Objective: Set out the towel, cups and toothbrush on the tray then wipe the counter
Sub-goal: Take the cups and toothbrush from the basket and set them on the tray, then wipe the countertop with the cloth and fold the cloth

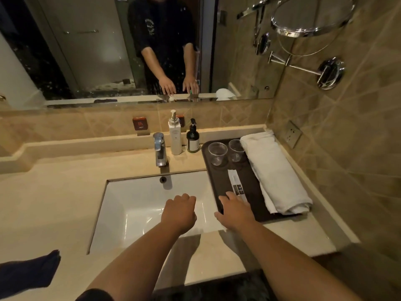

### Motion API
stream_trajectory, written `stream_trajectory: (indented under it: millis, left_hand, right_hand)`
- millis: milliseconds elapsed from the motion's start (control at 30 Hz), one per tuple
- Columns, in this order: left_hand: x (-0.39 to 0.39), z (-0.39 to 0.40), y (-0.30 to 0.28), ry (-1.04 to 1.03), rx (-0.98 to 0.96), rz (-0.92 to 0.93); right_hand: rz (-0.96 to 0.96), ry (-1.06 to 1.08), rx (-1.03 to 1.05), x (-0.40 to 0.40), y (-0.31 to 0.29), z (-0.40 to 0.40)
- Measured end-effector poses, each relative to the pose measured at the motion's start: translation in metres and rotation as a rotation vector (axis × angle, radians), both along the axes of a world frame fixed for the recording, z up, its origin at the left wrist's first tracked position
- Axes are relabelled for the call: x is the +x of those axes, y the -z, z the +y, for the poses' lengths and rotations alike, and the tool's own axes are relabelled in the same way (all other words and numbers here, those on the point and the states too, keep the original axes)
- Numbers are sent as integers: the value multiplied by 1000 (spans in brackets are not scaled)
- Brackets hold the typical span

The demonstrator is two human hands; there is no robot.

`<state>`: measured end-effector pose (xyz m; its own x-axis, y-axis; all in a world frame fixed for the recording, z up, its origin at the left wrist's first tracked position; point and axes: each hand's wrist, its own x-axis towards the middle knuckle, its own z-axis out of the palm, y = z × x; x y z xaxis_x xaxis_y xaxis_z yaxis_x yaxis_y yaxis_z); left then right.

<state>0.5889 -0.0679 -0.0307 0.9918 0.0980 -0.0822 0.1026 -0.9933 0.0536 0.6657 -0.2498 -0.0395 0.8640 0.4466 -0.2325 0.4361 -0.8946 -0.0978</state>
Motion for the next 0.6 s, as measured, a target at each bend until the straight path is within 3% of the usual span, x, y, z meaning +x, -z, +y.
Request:
stream_trajectory:
  millis: [600]
  left_hand:
    - [-13,-15,8,36,-9,-37]
  right_hand:
    - [-73,-33,-19,-27,0,-5]
